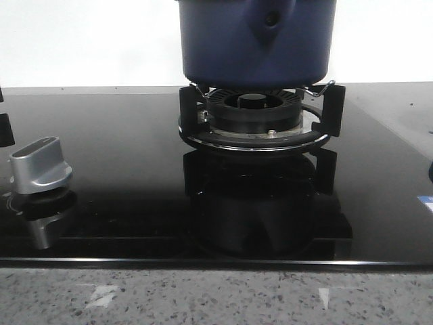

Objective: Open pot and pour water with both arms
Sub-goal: 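Grasp the purple lid knob with the left gripper and lift the lid, then lower the right gripper onto the light blue bowl rim and close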

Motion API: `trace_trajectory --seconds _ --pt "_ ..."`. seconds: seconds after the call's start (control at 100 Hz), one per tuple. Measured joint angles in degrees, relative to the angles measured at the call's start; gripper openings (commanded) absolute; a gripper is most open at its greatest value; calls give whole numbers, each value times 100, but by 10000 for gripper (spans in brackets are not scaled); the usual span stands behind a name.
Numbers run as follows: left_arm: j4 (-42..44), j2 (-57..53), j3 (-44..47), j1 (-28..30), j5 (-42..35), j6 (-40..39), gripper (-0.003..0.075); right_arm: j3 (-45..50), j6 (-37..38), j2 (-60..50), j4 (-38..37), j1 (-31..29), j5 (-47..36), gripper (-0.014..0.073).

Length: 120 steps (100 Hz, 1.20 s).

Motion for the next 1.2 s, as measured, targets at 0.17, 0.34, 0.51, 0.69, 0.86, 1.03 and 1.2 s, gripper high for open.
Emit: trace_trajectory --seconds 0.17,0.34,0.51,0.69,0.86,1.03,1.2 --pt "4 0 -41 0 142 -11 190 0 -43 0 -10 0 4 371" --pt "52 -42 -205 122 371 -48 190 0 -43 35 -34 0 4 371" --pt "88 -387 -234 453 420 -59 190 -148 -48 377 -217 0 67 371" --pt "128 -785 -251 925 444 -151 190 -628 -57 978 -424 -12 151 371" --pt "187 -1047 -260 1416 512 -289 190 -1243 -37 1772 -484 -253 151 371" --pt "211 -1166 -260 1911 701 -339 190 -1829 107 2611 -510 -894 266 371" --pt "223 -1178 -260 2220 894 -360 190 -2525 107 3536 -571 -1541 849 371"
